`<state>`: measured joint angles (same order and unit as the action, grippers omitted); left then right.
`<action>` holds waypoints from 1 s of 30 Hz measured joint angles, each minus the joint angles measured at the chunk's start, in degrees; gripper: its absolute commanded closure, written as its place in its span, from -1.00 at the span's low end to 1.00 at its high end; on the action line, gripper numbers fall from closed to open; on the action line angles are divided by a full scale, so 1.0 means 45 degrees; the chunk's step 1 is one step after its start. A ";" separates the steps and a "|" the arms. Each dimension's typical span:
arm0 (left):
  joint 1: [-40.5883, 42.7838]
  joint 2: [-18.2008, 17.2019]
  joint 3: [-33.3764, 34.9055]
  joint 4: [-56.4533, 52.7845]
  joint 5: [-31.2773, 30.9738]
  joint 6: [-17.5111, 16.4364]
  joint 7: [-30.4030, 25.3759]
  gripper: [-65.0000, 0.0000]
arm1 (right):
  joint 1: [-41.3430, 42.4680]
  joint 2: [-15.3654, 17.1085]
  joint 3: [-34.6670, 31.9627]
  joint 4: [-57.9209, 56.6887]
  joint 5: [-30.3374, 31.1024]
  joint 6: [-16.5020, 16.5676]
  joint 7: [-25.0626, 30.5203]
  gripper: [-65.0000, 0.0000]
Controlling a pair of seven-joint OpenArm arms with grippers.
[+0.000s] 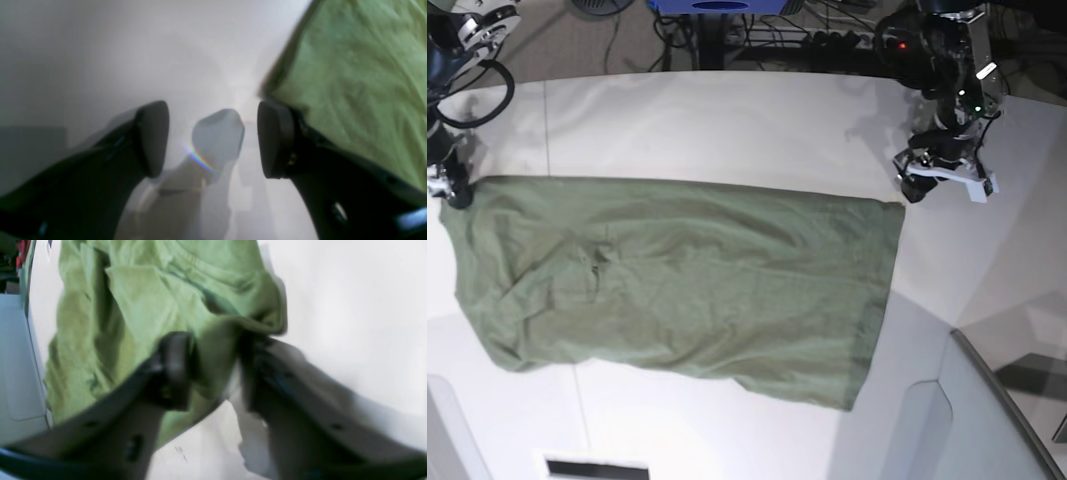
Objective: Layout the t-shirt on the table in an organized manner, then fold the t-shirt properly
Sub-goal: 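Move both grippers to the shirt's corners along its edge, then grasp the shirt corners with both grippers and pull them apart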
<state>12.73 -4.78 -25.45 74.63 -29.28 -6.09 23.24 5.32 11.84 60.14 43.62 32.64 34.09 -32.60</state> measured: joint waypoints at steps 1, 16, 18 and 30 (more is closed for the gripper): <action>0.0000 0.0083 0.0005 0.0024 0.0146 -0.0039 -0.0005 -0.22 | 0.0000 -0.0029 0.0010 -0.0063 0.0005 0.0015 0.0019 0.49; -0.0010 0.0063 0.0005 -0.0005 0.0112 -0.0097 0.0053 -0.22 | -0.0049 -0.0034 0.0053 0.0228 0.0267 0.0223 -0.0214 -0.30; -0.0005 0.0068 0.0005 -0.0005 0.0117 -0.0097 0.0029 -0.22 | 0.0083 -0.0034 0.0053 0.0223 0.0165 0.0194 -0.0219 -0.29; -0.0709 0.0073 -0.0029 -0.0520 0.0165 -0.0078 0.0010 -0.22 | 0.0359 0.0005 0.0005 -0.0617 -0.0015 0.0053 -0.0418 1.00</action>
<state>9.54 -4.45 -25.58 72.29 -28.53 -6.44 23.29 6.94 11.86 60.16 40.84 32.58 34.33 -34.48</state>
